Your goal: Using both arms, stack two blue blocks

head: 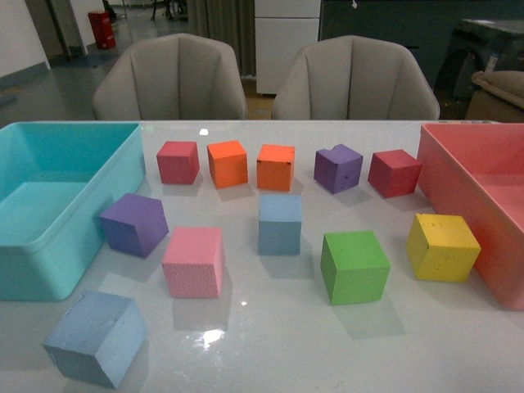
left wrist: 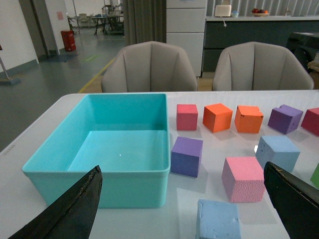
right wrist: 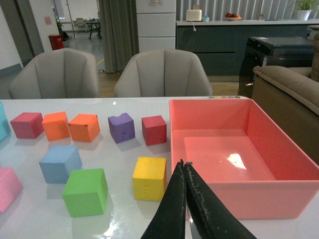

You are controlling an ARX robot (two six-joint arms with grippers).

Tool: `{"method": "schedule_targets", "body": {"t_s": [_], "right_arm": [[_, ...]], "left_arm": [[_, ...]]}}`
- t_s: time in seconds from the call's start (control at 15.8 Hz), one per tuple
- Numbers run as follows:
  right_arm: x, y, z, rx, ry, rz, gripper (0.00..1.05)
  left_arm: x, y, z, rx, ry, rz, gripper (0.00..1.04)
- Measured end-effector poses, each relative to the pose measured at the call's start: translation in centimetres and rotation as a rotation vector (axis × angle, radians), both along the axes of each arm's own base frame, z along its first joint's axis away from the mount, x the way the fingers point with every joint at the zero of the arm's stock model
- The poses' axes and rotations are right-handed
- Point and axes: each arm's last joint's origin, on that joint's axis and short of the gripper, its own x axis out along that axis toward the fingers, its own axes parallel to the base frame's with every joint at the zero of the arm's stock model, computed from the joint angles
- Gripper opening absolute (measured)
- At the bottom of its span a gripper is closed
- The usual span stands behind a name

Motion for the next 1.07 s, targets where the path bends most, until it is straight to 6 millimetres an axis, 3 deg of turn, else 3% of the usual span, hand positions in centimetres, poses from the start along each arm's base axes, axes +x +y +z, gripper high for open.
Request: {"method": "schedule_targets", "body": {"t_s": [0.69, 0.76, 1.07], "right_arm": [[-1.3, 0.0, -0.3, 0.000, 0.008, 0.000, 0.02], [-1.3, 0.0, -0.3, -0.001, 0.009, 0.000, 0.09], [-1.3, 0.0, -0.3, -0.001, 0.008, 0.000, 0.68]], "left_arm": [[0.0, 0.0, 0.0, 0.000, 0.000, 0.000, 0.98], [0.0, 0.0, 0.0, 0.000, -0.001, 0.000, 0.98], [0.0, 0.0, 0.0, 0.000, 0.000, 0.000, 0.98]]}}
